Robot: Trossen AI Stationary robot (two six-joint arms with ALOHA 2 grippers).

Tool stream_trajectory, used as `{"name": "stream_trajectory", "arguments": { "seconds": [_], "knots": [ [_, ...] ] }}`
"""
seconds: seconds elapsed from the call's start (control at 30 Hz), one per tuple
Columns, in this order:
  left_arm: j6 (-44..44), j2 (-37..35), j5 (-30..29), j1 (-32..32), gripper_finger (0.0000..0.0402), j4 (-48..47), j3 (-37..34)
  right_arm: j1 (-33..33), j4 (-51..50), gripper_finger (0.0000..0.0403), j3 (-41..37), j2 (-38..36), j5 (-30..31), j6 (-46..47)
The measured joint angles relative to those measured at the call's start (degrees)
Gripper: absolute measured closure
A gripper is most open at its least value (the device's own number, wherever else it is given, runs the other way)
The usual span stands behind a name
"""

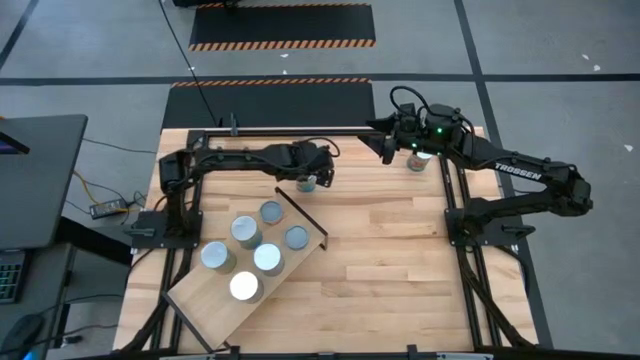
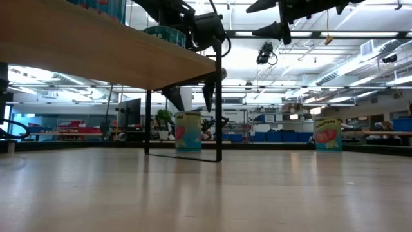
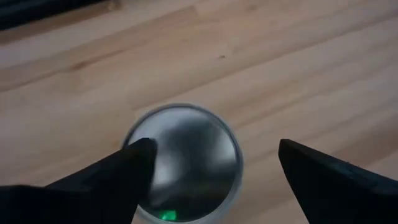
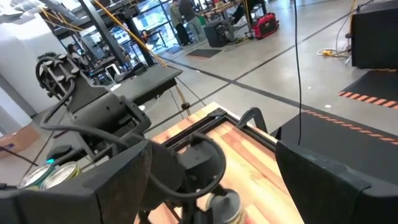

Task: Pick and place cans onto a shelf
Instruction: Put the left canned tomatoes on the shelf

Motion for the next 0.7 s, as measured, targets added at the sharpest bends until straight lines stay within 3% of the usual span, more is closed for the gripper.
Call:
{"name": "stream_trajectory", "arguments": {
  "seconds": [0.27,0.5,0.7],
  "knots": [
    [0.5,0.1,-1.2,-0.2,0.0042,-0.8,0.1,0.0,-0.4,0.0052,0.0,0.0,0.4,2.0],
    [-4.1,-0.2,-2.2,-0.1,0.0042,-8.1,0.1,0.0,-0.5,0.0052,0.0,0.0,1.7,1.8],
    [-3.1,-0.3,-4.8,0.5,0.0042,-6.7,0.1,-0.2,-0.5,0.0052,0.0,0.0,1.8,1.3]
  ]
}}
